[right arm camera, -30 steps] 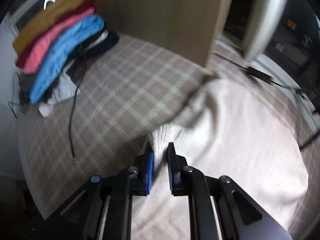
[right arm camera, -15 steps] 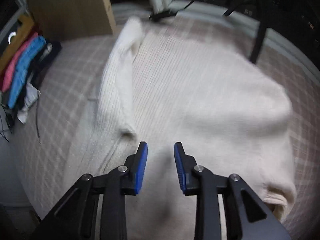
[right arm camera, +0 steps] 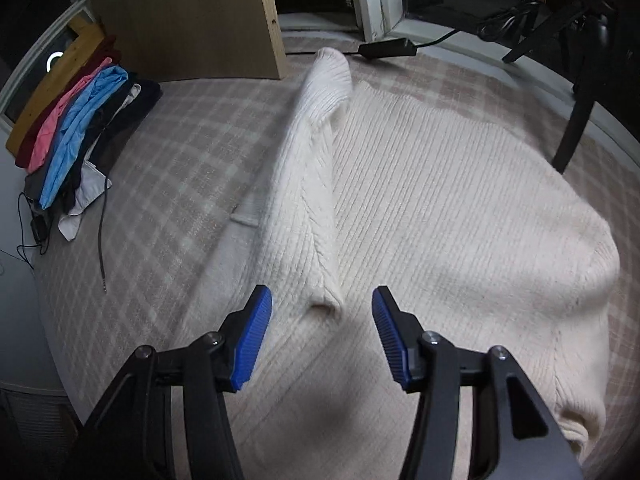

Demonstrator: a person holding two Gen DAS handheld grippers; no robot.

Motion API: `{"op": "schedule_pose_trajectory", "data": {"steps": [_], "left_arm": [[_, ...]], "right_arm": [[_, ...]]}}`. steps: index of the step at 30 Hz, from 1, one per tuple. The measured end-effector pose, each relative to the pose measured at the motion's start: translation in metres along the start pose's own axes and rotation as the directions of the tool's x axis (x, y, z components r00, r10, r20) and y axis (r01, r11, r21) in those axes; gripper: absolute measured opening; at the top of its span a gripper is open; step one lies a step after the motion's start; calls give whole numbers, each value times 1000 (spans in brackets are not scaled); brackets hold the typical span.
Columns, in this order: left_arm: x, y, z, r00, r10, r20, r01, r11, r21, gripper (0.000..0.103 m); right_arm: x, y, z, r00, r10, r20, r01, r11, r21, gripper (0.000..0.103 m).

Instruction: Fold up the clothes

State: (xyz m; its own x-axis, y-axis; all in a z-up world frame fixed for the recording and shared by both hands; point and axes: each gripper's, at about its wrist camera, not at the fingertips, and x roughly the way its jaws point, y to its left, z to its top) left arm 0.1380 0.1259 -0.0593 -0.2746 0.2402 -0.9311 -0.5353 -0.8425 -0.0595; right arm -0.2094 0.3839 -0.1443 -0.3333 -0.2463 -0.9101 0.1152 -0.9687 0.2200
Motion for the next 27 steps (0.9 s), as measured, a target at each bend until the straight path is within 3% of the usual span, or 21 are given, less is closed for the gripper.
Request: {"op": "schedule_pose_trajectory", "data": {"steps": [3,6,7,8,9,12,15,18,20,22,24,27], "left_arm": [[11,8,-5,999,21,-27,-22,999,-35,30],[15,11,-9,1000,11,-19,-12,999,-35,17],[14,12,-9,1000,3,-10,-3,999,-35,12],[11,15,-9,1000,-17,-2,17,999,-49,12],[6,19,-8,999,-42,7,42,997,-68,11],[-16,20,-2,996,-70,61,74,995,-71,10],[-21,6,4,995,-63,72,63,998,-7,10],[6,-2,5,996,-85,18,85,996,-4,12],[19,-6,6,995,-96,-4,96,995,0,20],[16,-6,10,994,-104,-18,105,995,3,24],[2,-1,13,992,-126,-25,126,992,-13,24],[-26,6,18,992,-122,36,122,992,-13,24]], "right_arm": [[5,1,2,1000,20,-5,-20,1000,-3,52],[13,4,1,999,35,-14,-35,999,-15,52],[15,5,1,999,37,-18,-37,999,-20,47],[16,7,0,999,39,-21,-39,999,-28,30],[17,9,-1,999,41,-19,-42,998,-37,24],[5,9,-1,998,56,7,-55,997,-47,17],[-8,1,-1,998,48,34,-46,998,-37,17],[-1,-7,-6,1000,1,15,-1,999,-35,17],[7,-8,-10,999,-39,3,39,998,-46,17],[7,-6,-11,999,-47,13,48,997,-63,19],[6,-5,-8,998,-67,1,67,995,-73,29],[-15,-9,-2,996,-61,69,65,996,-55,33]]}}
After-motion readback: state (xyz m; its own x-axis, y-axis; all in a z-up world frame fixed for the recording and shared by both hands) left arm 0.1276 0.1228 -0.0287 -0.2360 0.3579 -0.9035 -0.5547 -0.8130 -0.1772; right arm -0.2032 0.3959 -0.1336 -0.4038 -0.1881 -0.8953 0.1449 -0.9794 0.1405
